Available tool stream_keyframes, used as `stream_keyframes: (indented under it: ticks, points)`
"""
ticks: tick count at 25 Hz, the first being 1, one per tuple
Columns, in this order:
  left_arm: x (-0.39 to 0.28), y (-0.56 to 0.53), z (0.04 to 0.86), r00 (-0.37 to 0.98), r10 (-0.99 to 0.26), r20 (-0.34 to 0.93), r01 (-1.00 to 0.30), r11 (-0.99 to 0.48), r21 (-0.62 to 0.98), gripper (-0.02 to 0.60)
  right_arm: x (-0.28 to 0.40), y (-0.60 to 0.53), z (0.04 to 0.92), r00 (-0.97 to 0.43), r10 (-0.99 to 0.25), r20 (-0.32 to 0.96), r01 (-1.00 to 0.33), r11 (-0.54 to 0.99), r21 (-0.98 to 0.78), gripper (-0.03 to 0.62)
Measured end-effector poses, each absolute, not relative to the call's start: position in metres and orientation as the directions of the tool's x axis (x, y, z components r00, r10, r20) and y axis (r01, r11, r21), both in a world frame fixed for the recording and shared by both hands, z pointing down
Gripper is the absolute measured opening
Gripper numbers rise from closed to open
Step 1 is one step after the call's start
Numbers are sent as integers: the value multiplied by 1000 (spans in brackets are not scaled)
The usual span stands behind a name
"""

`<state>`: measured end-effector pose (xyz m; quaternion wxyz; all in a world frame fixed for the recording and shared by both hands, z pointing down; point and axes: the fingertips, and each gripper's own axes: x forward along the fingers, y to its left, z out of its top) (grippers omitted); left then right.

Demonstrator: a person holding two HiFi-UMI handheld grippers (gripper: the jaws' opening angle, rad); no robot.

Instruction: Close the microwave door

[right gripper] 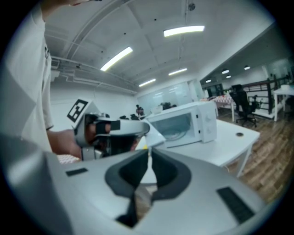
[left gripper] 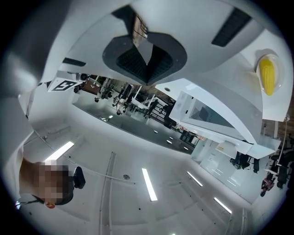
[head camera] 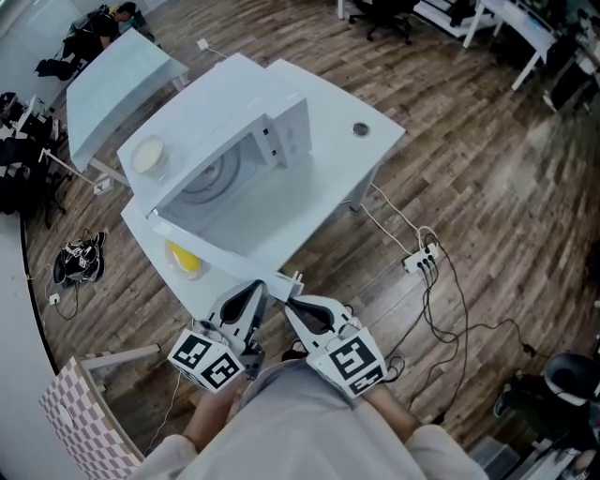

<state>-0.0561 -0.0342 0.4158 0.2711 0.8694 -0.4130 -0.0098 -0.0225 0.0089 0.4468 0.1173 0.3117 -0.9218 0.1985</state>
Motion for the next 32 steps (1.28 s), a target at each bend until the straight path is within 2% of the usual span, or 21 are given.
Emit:
stream_keyframes:
  ticks: [25,32]
  points:
    - [-44,-41,409,557,-808,191,-784,-435,443,13,-10,-16,447,-849,-442,291,-517,808,-281,25]
    - [-38,-45,415,577,-789,210,-779,-454,432,12,-4,-24,448,-861,-424,282,-501,804,-321,25]
